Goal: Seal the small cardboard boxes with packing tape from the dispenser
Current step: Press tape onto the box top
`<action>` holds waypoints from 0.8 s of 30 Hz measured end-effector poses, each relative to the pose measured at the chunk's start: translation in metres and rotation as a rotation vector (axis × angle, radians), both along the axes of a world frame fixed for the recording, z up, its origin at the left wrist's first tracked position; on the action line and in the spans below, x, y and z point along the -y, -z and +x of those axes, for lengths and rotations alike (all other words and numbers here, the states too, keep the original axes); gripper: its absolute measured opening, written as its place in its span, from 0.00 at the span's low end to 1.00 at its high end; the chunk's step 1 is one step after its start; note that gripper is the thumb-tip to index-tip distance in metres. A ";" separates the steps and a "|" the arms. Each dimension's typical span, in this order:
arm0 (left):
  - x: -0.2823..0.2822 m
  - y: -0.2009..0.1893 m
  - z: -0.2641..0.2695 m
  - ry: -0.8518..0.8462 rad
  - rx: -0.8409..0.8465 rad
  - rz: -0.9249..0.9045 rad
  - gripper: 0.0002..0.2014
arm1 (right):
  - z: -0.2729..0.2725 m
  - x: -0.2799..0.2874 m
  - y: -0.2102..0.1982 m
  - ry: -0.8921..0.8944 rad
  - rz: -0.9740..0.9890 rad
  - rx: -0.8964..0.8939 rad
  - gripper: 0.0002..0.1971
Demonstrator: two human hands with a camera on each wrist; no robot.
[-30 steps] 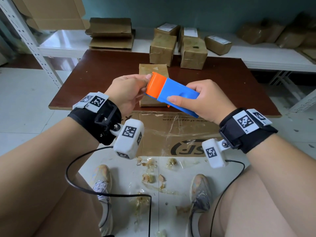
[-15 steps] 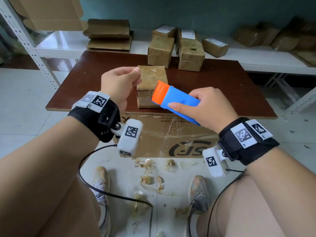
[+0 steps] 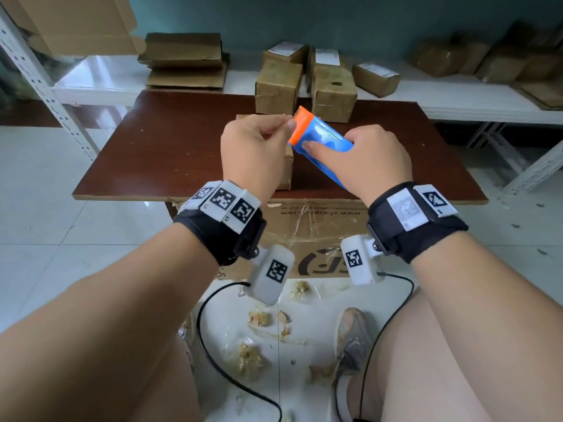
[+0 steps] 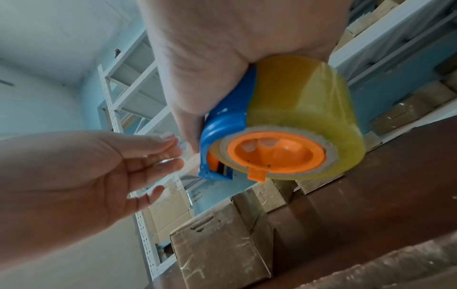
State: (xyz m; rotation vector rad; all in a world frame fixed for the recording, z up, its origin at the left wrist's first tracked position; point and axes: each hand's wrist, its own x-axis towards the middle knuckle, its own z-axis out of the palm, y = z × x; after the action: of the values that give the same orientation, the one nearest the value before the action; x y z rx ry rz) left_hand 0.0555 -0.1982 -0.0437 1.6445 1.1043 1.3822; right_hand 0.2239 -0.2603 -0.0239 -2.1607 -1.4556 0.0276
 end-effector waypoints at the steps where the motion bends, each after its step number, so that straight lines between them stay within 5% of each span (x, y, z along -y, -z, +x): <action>1: -0.001 0.000 0.003 -0.012 0.020 -0.022 0.07 | 0.000 -0.002 -0.001 0.011 -0.006 -0.007 0.36; 8: 0.000 -0.004 0.012 -0.088 0.156 -0.137 0.05 | -0.002 -0.031 0.009 0.060 -0.051 -0.093 0.36; 13: 0.032 -0.019 0.006 0.030 0.147 0.116 0.02 | 0.040 -0.054 0.022 0.195 -0.139 -0.254 0.35; 16: 0.020 -0.016 -0.008 -0.007 0.204 -0.018 0.03 | 0.049 -0.060 0.030 0.157 -0.195 -0.295 0.32; 21: -0.030 -0.008 -0.038 -0.039 0.320 -0.288 0.07 | 0.033 -0.079 0.048 0.037 -0.255 -0.096 0.18; 24: -0.043 -0.001 -0.045 -0.067 0.297 -0.431 0.05 | 0.031 -0.082 0.051 0.042 -0.207 -0.070 0.24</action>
State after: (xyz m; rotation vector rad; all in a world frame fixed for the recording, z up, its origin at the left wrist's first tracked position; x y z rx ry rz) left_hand 0.0104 -0.1556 -0.0424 1.0676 1.1863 1.2707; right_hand 0.2552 -0.1785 -0.0745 -2.3290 -1.4213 0.2470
